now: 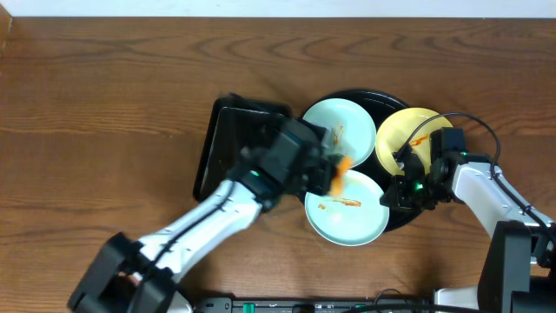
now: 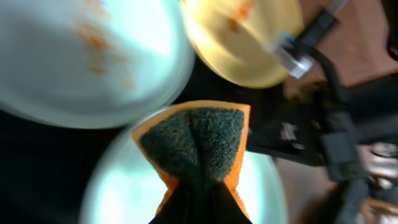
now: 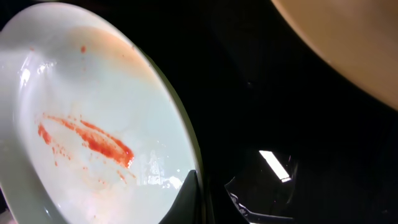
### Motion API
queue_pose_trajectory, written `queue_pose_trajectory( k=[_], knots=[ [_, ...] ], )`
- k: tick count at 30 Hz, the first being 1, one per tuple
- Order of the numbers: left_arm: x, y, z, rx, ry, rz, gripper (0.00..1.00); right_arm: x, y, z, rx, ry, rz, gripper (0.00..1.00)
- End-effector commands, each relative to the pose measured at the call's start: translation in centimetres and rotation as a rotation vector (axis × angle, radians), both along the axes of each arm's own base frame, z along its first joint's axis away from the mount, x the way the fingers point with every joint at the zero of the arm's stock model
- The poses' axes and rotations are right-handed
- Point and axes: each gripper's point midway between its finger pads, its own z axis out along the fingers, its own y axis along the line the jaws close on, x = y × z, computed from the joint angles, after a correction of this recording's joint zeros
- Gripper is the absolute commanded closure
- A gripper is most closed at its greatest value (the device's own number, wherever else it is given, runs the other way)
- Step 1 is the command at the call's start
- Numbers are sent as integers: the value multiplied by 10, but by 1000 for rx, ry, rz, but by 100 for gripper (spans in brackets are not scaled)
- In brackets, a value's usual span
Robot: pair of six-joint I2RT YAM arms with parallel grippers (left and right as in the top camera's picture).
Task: Clean dirty plates on tray and stack at the side
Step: 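Scrub the held green plate with the sponge in the left gripper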
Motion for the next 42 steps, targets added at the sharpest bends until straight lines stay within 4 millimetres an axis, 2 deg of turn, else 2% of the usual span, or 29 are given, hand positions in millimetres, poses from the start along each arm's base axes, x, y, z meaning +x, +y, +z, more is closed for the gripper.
queue_pose_trajectory(
  k=[1,7,11,16,20,23,26,32,34,35,36,37,40,42],
  knots=[
    [-20,-31,-4,-65,107,14,92,1,6,1,30,-4,21,99],
    [-44,-75,-26,-132,216,21,92,0,6,1,31,-4,21,99],
    [-50,-82,-49,-105,245,13,92,0,6,1,31,-2,21,99],
    [-45,-65,-78,-18,291,44,92,0,6,1,31,-1,21,99],
    [-27,-30,-96,89,295,132,92,-1,6,1,31,4,21,99],
    [-8,-7,-102,127,288,178,93,-2,6,1,31,6,21,99],
    [10,12,-98,131,267,209,93,-2,6,1,31,6,21,99],
    [24,38,-78,137,237,232,93,-2,6,1,31,5,21,99],
    [22,41,-64,126,217,210,93,-2,6,1,31,6,21,99],
    [17,39,-51,109,201,178,93,-2,6,1,31,5,21,95],
    [13,38,-43,96,194,157,92,-2,6,1,31,5,21,86],
    [9,38,-34,86,189,141,93,-2,6,1,31,5,21,84],
    [-3,36,-17,76,174,118,92,0,6,1,30,0,21,89],
    [-9,30,-14,72,165,97,92,0,6,1,31,-3,21,94]
  ],
)
